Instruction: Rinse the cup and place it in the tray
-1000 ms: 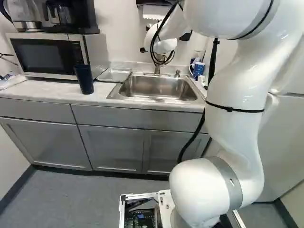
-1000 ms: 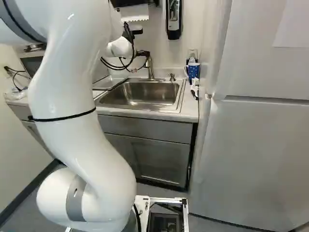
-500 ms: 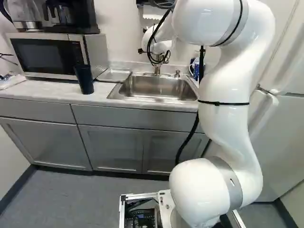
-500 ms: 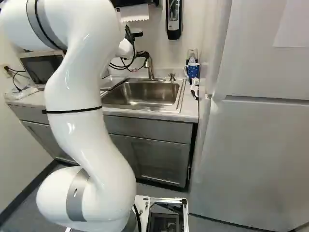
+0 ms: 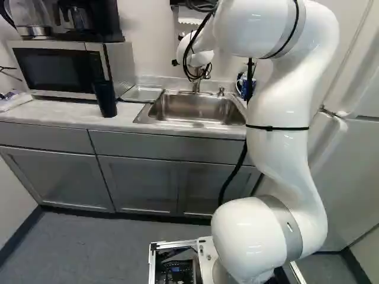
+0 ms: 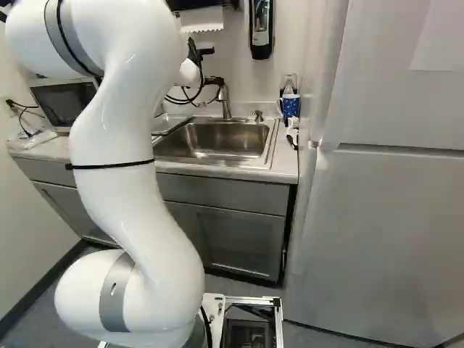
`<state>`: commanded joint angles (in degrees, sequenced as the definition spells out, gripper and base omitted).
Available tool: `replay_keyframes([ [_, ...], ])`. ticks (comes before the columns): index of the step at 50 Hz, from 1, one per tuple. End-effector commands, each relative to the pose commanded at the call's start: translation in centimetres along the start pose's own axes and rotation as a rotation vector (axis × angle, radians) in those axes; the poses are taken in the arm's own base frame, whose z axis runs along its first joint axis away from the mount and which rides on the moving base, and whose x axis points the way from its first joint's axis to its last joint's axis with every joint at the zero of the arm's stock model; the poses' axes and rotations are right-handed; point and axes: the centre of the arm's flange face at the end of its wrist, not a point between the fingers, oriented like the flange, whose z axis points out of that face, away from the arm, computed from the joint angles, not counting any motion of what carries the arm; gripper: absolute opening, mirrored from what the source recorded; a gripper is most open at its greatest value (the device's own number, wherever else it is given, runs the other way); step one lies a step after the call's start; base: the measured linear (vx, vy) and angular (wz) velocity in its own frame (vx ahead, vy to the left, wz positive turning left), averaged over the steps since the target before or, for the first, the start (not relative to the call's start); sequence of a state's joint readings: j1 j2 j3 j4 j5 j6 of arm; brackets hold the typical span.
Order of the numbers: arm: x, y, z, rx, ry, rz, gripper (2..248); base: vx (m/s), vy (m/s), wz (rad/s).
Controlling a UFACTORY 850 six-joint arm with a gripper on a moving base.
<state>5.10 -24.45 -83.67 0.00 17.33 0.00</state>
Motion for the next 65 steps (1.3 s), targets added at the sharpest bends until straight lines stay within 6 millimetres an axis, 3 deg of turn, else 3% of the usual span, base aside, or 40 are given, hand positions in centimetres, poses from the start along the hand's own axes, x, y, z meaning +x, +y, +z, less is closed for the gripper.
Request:
replay_keyframes([
  [65,0.98,0.0,-0.05,0.0,0.109,0.0,247,0.0,0.0,0.0],
])
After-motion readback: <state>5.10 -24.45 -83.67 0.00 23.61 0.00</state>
